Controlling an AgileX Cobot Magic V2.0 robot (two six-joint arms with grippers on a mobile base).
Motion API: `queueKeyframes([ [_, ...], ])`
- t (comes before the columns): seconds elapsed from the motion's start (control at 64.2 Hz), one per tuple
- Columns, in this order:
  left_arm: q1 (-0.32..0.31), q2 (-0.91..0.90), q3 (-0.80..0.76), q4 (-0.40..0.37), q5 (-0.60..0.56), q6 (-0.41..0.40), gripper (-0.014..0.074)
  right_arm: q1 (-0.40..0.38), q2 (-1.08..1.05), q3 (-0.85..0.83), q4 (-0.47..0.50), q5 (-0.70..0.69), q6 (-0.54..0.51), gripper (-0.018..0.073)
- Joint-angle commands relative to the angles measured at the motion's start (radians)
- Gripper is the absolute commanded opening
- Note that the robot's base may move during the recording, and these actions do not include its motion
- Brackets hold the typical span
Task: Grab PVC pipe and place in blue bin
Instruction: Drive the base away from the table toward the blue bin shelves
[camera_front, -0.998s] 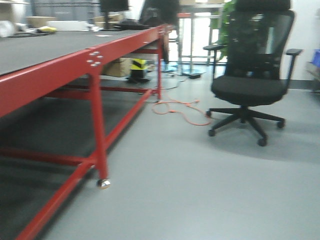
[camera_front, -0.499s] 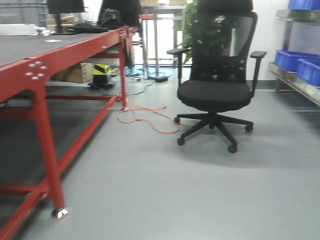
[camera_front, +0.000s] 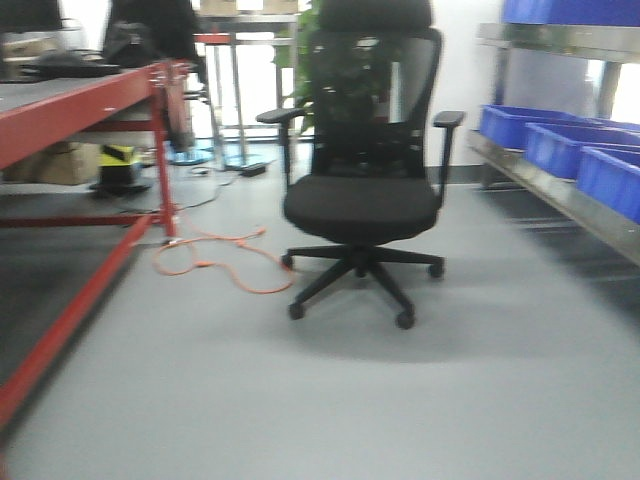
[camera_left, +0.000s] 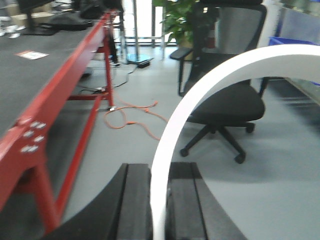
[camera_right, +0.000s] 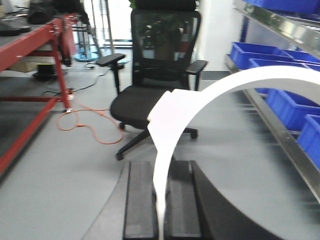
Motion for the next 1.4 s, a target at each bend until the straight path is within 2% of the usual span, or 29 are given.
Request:
queueKeyframes([
  [0.0,0.001,-0.005,0.001,-0.004,-0.028,-0.008,-0.0111,0.001,-0.005,-0.001,-0.003,-0.026,-0.006,-0.0168],
  [1.387,0.001,-0.005,0.001,-0.004,-0.028,-0.008,-0.0111,0.001,-0.005,-0.001,-0.003,-0.026,-0.006,-0.0168],
])
